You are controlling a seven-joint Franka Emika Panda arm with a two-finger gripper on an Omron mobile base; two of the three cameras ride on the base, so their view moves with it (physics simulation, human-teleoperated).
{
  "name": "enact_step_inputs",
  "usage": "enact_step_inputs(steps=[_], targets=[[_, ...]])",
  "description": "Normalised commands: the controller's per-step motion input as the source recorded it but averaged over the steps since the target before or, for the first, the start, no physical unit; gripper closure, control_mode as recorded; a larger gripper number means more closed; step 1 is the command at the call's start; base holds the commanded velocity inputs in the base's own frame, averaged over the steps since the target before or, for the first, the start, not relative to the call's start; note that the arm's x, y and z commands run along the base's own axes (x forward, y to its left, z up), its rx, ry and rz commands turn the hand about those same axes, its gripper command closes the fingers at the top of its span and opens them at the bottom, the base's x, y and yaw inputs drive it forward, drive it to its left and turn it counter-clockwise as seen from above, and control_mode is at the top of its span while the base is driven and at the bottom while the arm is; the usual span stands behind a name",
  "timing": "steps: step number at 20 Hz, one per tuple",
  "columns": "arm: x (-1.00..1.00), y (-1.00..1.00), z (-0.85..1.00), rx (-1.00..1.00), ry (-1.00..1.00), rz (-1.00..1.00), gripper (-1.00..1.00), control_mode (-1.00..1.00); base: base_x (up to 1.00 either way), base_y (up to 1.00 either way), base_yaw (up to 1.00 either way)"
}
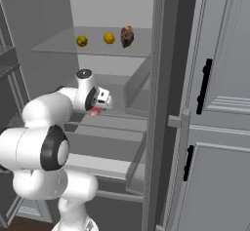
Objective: Place one lemon and one steak in each tupperware on the nearby counter, to pack two identical lunches.
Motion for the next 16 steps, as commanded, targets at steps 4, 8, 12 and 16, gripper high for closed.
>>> enact_step_inputs(steps=[4,8,12,16], targets=[[-0.64,-0.16,1.0,0.0,0.33,0.03,1.0,-1.0,0.0,0.0,0.0],[-0.94,-0.14,1.0,0.0,0.26,0.04,1.0,-1.0,0.0,0.0,0.0],[-1.0,-0.03,0.91,0.0,0.05,0.06,1.0,-1.0,0.0,0.0,0.0],[-1.0,0.0,0.31,0.0,-0.04,0.0,1.0,-1.0,0.0,0.0,0.0]])
